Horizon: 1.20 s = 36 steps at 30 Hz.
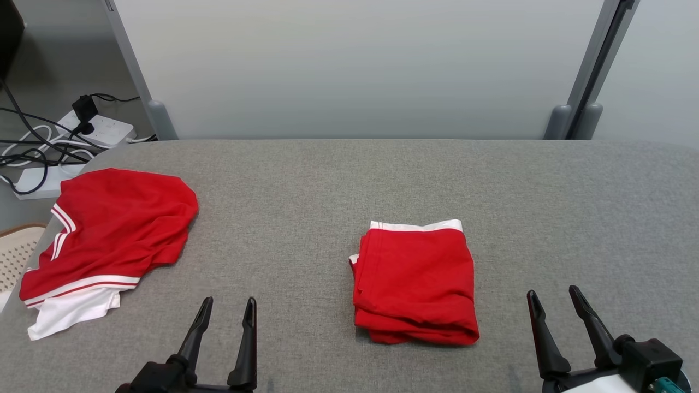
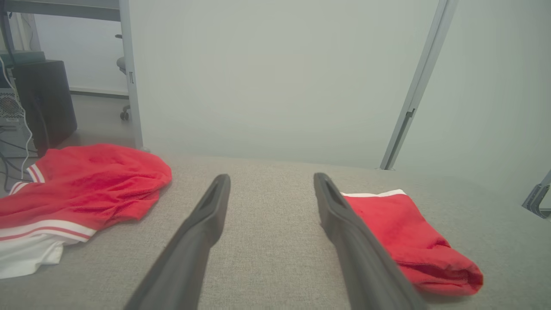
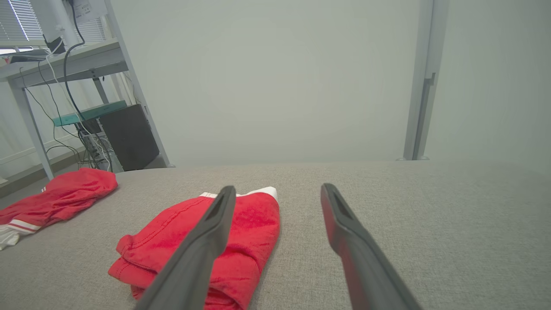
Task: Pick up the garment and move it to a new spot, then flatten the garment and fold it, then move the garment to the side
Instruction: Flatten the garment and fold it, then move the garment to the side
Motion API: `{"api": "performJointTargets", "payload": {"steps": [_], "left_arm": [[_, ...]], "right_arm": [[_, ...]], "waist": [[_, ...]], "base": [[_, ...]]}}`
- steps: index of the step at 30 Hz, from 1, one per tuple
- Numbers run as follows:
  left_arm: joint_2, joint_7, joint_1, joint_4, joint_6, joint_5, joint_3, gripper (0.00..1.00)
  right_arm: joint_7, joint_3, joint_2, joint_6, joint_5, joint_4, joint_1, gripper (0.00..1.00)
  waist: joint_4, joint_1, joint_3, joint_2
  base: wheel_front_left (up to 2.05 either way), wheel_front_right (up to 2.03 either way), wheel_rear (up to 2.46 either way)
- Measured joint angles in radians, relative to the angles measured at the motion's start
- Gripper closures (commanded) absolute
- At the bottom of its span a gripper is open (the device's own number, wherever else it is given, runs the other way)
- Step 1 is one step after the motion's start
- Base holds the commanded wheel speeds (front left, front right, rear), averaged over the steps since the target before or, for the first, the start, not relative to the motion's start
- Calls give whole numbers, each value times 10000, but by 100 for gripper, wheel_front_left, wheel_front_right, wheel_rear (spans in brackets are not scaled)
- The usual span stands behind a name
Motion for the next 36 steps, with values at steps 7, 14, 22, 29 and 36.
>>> {"api": "performJointTargets", "payload": {"steps": [7, 14, 22, 29, 36], "left_arm": [[0, 0, 49, -2, 0, 0, -4, 0], [0, 0, 49, -2, 0, 10, -8, 0], [2, 0, 47, 6, -2, 27, -86, 0], [2, 0, -9, 35, -4, 25, -362, 0], [6, 0, -254, 61, -88, 23, -533, 0]], "right_arm": [[0, 31, 44, 0, 4, -8, 0, 0], [0, 29, 52, 0, 4, -4, 6, 0], [2, 466, 90, 0, 2000, 1197, -245, 0], [734, 1392, -391, 0, 5164, 2953, -2105, 0], [2617, 1889, -1014, -19, 7442, 4360, -3682, 0]], "waist": [[16, 0, -44, 0], [45, 0, -85, 0], [116, 0, 14, 0], [367, 0, 142, 0], [732, 0, 366, 0]], "base": [[0, 0, 0], [0, 0, 0], [0, 0, 0], [0, 0, 0], [0, 0, 0]]}}
